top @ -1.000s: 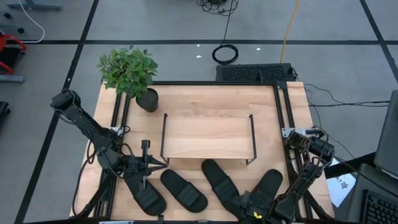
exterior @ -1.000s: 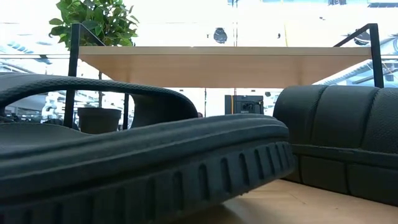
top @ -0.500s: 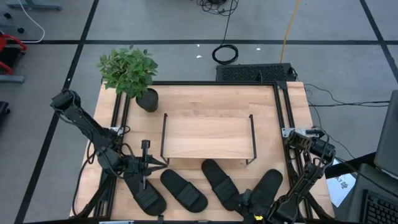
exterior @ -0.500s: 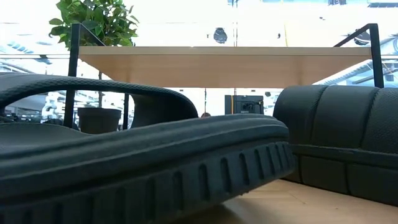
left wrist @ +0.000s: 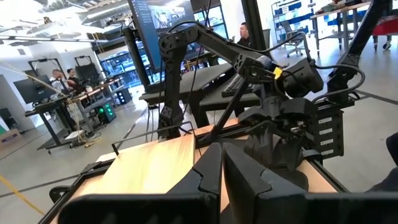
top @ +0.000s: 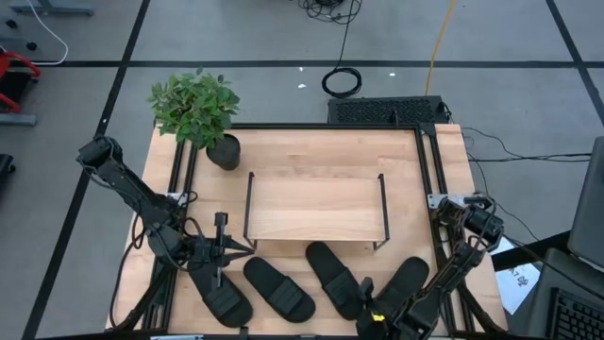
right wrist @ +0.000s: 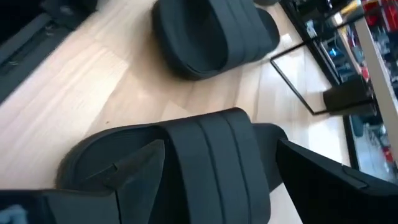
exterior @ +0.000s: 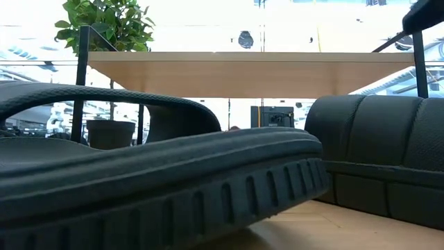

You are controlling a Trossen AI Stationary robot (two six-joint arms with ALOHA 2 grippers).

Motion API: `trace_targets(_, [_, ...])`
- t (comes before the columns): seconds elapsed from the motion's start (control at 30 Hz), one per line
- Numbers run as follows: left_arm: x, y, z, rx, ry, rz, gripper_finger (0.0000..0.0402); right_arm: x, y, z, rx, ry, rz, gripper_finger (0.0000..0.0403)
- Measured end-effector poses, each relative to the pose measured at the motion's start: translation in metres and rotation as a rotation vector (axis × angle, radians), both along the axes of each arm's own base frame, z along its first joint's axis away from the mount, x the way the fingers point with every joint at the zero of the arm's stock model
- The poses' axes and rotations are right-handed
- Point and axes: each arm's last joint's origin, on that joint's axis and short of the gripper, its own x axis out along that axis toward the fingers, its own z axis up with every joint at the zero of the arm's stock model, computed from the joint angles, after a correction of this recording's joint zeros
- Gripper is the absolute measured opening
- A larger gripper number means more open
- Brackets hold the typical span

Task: Pick and place slides into the shelf
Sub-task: Put the black slide on the shelf

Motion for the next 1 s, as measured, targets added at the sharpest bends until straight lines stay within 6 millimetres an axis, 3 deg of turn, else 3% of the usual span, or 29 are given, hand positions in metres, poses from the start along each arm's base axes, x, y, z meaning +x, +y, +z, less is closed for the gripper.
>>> trace_targets(0.17, [0.0,0.0,0.0,0.0,0.0,0.0,0.0021,0.001,-0.004,-0.002,0.062,0.028,-0.043,0.0298])
trace_targets(0.47, [0.0,0.0,0.0,0.0,0.0,0.0,0.0021,0.0,-0.007,-0.005,0.021,0.059,-0.044,0.0297])
trace_targets(0.77, [0.0,0.0,0.0,0.001,0.0,0.0,0.0021,0.009,-0.011,-0.033,-0.116,0.078,-0.054,0.0297])
trace_targets(1.0, [0.0,0.0,0.0,0.002,0.0,0.0,0.0021,0.008,-0.009,-0.032,-0.213,-0.022,-0.061,0.0297])
